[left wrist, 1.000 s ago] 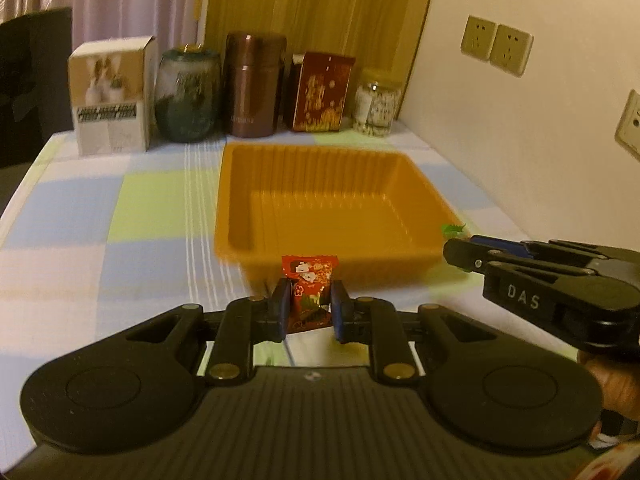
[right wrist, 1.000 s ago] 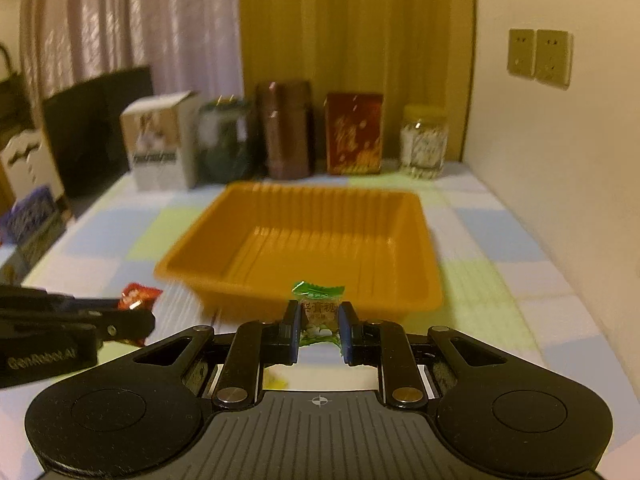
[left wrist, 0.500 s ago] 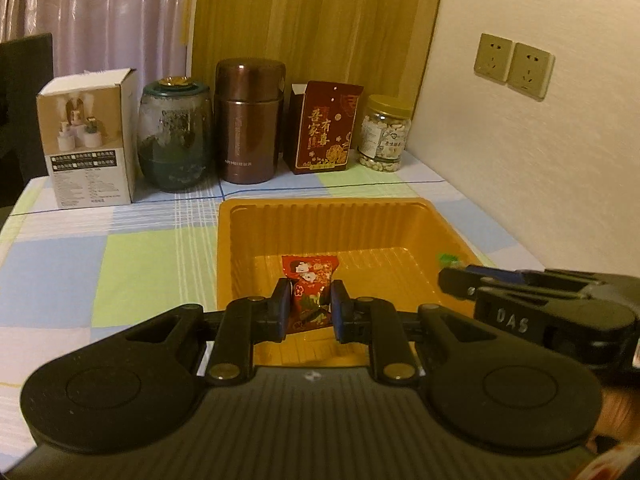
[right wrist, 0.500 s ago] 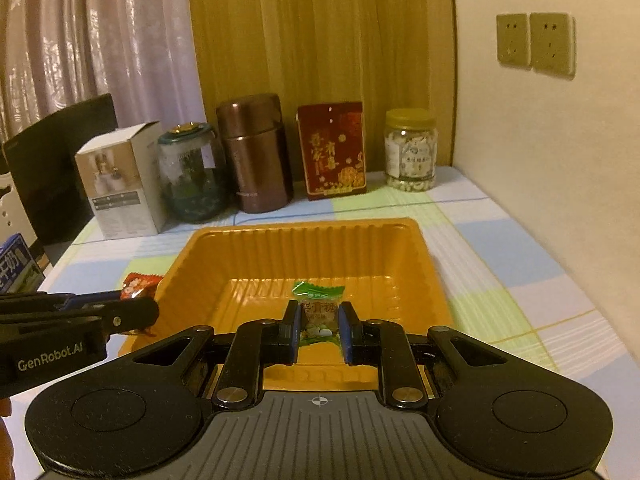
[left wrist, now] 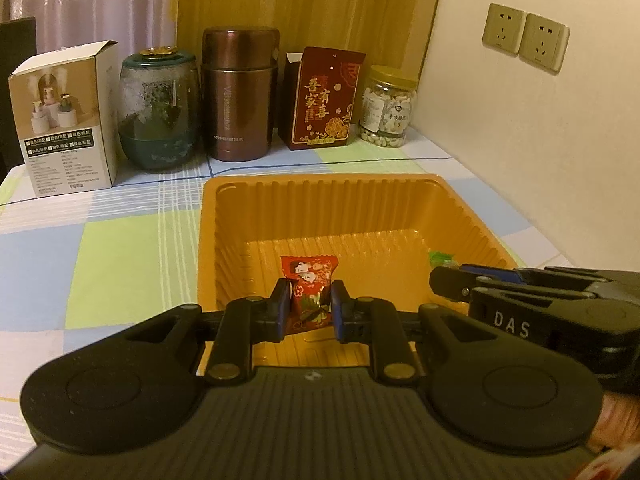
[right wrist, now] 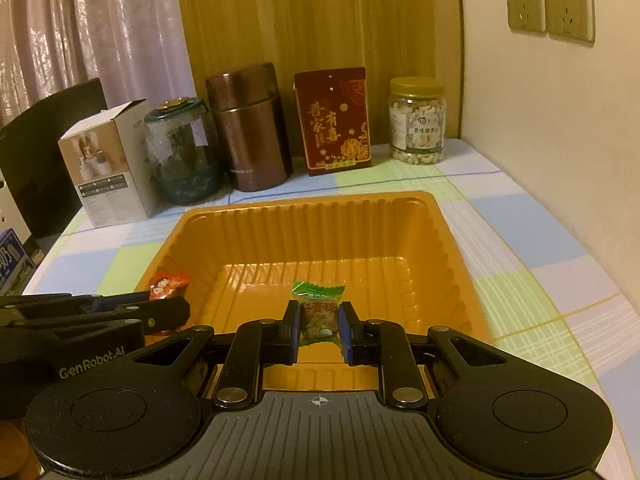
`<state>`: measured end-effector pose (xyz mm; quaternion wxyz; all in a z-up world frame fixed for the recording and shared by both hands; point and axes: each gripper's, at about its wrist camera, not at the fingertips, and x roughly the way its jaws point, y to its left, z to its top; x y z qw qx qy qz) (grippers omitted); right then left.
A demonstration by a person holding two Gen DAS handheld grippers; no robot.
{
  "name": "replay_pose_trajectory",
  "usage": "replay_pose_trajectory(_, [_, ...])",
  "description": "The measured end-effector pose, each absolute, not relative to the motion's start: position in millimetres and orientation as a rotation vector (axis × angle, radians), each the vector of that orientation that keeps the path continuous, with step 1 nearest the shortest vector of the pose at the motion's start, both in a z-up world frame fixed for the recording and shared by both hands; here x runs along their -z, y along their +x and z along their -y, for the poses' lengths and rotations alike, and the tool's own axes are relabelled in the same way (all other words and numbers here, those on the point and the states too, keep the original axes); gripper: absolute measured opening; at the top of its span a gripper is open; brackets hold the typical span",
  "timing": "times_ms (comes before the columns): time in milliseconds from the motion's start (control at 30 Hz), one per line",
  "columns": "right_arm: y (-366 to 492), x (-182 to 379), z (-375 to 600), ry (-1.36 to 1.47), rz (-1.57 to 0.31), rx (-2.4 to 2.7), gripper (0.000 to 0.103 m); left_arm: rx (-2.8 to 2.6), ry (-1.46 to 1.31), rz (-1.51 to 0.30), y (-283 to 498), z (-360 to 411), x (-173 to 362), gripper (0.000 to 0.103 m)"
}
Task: Organize snacks
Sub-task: 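Carry both candies over the orange tray and open both tools, then move both open tools back toward the remaining snacks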
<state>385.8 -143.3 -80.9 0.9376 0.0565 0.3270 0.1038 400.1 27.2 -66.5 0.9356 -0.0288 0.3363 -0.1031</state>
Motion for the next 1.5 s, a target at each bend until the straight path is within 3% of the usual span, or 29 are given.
replay_pose_trajectory(100, [387.5, 83.2, 146.1, 0.133, -0.683, -0.206, 0.02, 0.191, -0.058, -0.691, 401.1, -27.7, 68.3, 0.037])
replay_pose_trajectory(467, [387.9, 83.2, 149.7, 0.161, -0.688, -0.212, 0.02, 0.176, -0.055, -0.662, 397.1, -28.9, 60.7, 0.037])
replay_pose_trajectory(667, [386.7, 81.3, 148.4, 0.153, -0.671, -0.224, 0.022, 0.158, -0.055, -0.653, 396.3, -31.2, 59.8, 0.045])
replay_pose_trajectory(700, [386.3, 80.5, 147.8, 0.149, -0.666, -0.225, 0.024, 0.155, -0.056, -0.654, 396.5, -32.0, 59.9, 0.045])
replay_pose_trajectory(767, [385.9, 80.3, 148.2, 0.154, -0.659, -0.224, 0.048, 0.15, -0.06, -0.655, 396.7, -33.8, 60.0, 0.045])
replay_pose_trajectory(833, [385.5, 80.5, 148.9, 0.164, -0.656, -0.223, 0.054, 0.147, -0.061, -0.653, 396.0, -34.4, 59.8, 0.045])
replay_pose_trajectory(1500, [372.2, 66.8, 155.9, 0.158, -0.598, -0.21, 0.054, 0.125, -0.085, -0.614, 380.0, -37.2, 47.2, 0.045])
